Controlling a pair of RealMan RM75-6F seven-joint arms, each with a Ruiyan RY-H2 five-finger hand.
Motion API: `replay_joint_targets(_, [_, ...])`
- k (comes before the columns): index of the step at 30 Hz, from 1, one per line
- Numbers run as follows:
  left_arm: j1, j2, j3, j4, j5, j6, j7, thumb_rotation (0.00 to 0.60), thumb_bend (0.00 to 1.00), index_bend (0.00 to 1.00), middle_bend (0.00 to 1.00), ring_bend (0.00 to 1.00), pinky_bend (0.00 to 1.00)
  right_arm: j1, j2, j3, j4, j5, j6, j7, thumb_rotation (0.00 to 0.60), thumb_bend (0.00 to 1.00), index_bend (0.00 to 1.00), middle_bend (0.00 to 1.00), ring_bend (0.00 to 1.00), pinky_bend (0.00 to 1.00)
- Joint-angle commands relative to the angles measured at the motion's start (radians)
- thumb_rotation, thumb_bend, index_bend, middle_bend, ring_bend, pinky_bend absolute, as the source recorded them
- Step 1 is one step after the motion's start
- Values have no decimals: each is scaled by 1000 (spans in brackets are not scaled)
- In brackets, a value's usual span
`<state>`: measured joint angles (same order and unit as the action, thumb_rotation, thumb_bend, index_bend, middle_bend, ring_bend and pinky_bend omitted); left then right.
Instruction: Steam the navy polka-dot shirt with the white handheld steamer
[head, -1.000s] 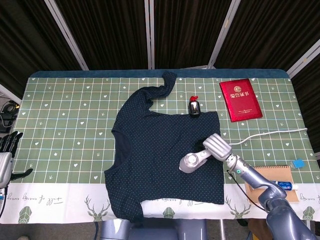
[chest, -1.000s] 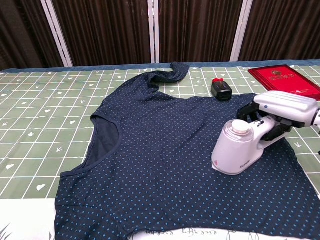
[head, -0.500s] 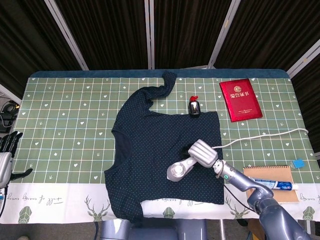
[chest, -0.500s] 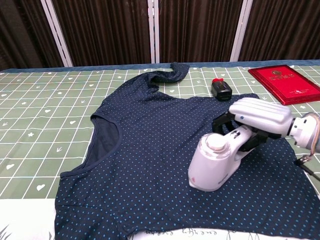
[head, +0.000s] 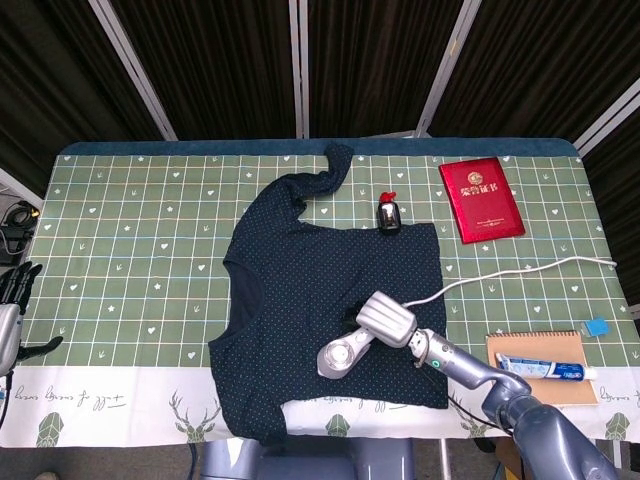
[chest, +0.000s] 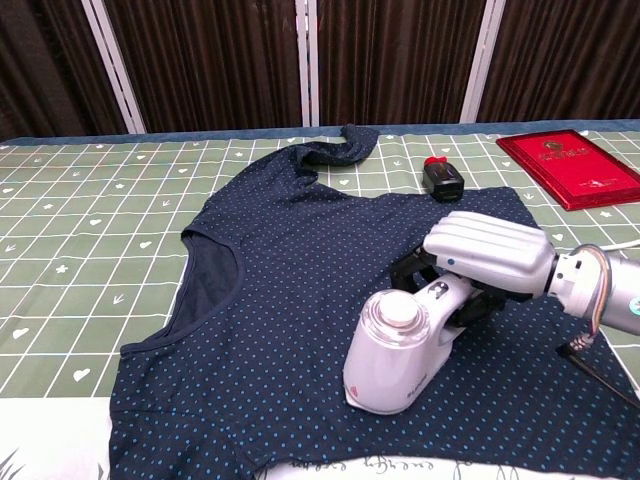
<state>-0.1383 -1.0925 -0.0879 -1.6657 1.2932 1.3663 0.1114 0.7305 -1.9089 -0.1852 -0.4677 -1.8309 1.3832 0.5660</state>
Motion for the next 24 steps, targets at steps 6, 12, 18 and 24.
replay_joint_targets(6, [-2,-4,2,-1,1,-2,9,600,0,0,0,0,0,-31,44,3,84,19,-5,-27,600,778,832,651,669,951])
replay_joint_targets(12, [-2,-5,2,-2,1,-1,12,600,0,0,0,0,0,-54,73,13,145,44,-24,8,600,777,832,650,669,951])
replay_joint_targets(18, [-3,-7,3,-4,2,-1,15,600,0,0,0,0,0,-73,95,26,190,72,-58,64,600,777,832,650,669,951])
replay_joint_targets(24, [-4,-11,5,-6,4,-2,25,600,0,0,0,0,0,-86,113,24,206,84,-102,142,600,777,832,650,669,951])
